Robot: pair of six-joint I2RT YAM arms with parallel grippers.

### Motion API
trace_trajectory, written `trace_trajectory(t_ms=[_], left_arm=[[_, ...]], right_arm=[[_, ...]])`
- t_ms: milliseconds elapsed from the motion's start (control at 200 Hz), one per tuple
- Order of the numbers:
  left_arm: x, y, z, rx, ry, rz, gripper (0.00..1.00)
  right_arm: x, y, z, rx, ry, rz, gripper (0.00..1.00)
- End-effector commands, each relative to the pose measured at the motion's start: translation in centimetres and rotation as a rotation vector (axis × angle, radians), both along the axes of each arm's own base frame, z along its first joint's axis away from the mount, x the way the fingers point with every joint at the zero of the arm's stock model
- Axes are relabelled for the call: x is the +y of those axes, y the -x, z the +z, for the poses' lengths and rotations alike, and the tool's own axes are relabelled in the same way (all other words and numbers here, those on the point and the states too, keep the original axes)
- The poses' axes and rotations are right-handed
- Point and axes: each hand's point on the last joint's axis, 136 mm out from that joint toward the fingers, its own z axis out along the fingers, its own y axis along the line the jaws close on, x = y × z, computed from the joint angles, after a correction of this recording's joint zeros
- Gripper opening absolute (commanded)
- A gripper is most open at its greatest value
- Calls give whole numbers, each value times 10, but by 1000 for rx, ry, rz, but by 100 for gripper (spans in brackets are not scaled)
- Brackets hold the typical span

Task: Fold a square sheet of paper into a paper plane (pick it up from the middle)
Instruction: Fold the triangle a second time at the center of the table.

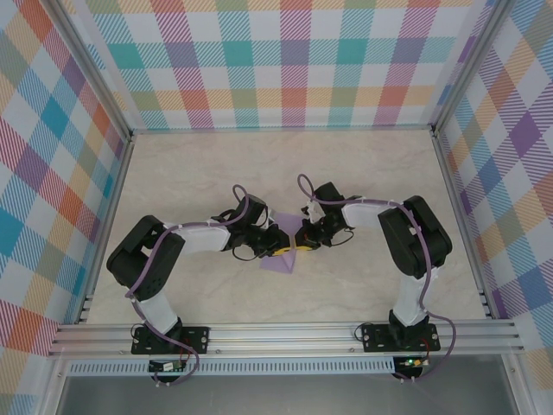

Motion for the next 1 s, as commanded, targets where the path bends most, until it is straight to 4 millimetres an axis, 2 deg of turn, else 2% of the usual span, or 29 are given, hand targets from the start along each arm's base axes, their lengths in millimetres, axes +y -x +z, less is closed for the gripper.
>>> trace_trajectory(t_ms=[0,255,480,730,995], left_arm=[[-4,3,-4,-8,-11,-27,16],[-3,2,-2,-26,-12,-17,16],[-2,1,1,-58,20,6,15],[-1,0,5,-88,39,22,14],[-2,-1,6,-94,44,26,14]], right_arm=[[0,-3,2,-52,33,27,0],[2,-7,15,-176,43,65,0],[5,-1,21,-265,65,101,0],[7,4,17,-298,107,138,0],[0,-3,12,-320,170,120,0]])
